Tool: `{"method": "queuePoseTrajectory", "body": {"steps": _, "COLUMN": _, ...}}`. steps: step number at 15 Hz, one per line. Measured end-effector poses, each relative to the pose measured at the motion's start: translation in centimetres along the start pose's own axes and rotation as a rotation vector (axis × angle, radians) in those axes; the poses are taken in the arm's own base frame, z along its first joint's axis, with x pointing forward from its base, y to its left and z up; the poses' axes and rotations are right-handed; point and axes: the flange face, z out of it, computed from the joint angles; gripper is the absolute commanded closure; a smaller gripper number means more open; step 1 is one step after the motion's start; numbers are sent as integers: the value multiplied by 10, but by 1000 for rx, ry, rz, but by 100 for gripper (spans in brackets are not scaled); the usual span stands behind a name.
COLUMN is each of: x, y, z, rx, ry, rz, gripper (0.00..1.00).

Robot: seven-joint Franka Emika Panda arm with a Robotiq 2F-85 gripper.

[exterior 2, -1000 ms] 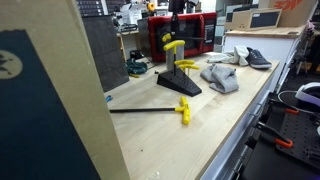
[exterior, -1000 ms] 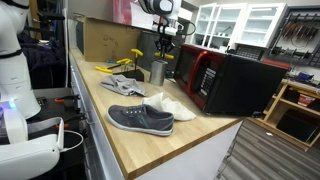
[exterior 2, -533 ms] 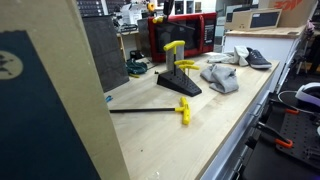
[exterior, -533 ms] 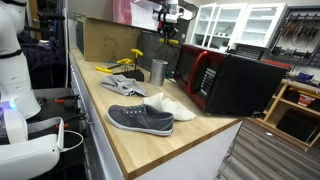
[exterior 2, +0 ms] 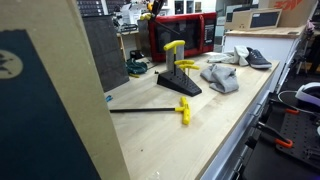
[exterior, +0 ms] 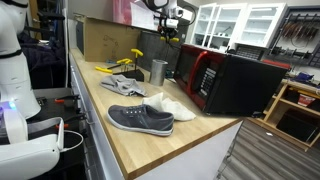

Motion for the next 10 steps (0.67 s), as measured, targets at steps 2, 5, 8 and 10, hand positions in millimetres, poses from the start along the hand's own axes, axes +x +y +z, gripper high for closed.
{"method": "queuePoseTrajectory", "body": {"steps": 2, "x": 2, "y": -3, "z": 3, "rx": 9, "ry": 3, "rz": -5, "gripper": 85}}
{"method": "queuePoseTrajectory", "body": {"steps": 5, "x": 1, "y": -2, "z": 2, "rx": 8, "ry": 3, "rz": -4, "gripper": 96}}
{"method": "queuePoseTrajectory", "body": {"steps": 8, "x": -1, "y": -3, "z": 11, "rx": 16, "ry": -6, "rz": -6, "gripper": 96}}
{"method": "queuePoseTrajectory", "body": {"steps": 10, "x": -3, "y": -3, "z": 22, "rx": 18, "ry": -3, "rz": -18, "gripper": 96}}
